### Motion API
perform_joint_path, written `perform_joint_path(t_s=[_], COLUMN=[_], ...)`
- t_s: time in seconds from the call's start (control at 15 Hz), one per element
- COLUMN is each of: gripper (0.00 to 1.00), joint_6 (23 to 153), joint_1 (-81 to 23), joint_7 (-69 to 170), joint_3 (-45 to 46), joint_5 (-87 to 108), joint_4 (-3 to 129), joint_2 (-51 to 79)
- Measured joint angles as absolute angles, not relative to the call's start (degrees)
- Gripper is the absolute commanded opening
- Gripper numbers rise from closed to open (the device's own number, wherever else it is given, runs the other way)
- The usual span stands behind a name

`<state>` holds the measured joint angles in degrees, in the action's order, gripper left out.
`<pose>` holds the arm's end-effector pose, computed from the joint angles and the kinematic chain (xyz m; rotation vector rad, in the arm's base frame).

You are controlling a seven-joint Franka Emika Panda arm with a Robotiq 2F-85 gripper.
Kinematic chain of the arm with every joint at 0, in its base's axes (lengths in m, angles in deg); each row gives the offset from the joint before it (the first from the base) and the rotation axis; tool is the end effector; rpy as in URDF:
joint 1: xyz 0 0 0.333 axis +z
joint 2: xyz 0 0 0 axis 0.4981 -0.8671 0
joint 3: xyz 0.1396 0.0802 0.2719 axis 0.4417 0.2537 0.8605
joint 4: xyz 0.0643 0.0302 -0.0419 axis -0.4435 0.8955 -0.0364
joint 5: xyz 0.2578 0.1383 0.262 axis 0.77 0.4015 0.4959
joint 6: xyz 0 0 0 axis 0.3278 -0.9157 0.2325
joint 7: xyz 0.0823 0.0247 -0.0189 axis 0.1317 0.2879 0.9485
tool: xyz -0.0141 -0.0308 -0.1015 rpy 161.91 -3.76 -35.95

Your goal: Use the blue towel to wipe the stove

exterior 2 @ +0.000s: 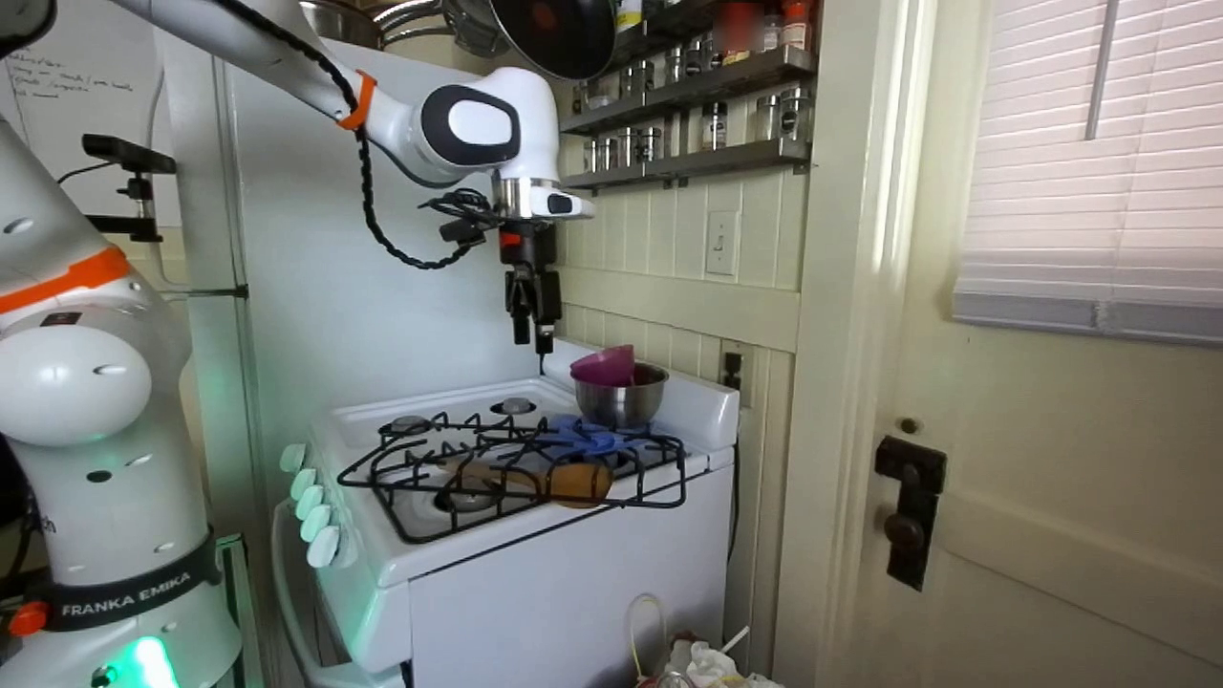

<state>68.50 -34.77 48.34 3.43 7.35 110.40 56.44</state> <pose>0.4077 -0.0458 0.4653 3.0446 -0.2523 0.0224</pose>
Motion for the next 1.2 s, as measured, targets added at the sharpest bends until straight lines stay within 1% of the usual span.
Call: perform_joint_path(t_s=[0.47,0.67,0.87,1.2], gripper=[1.0,1.0,1.0,1.0], joint_6=[68.7,69.0,71.7,76.8], joint_1=[-34.8,-33.9,-32.1,-31.4], joint_7=[48.0,47.5,41.3,19.1], joint_3=[3.9,5.3,10.2,19.9], joint_5=[6.9,6.9,5.7,-4.8], joint_4=[111.0,111.0,110.3,105.6], joint_2=[55.9,53.7,48.4,38.7])
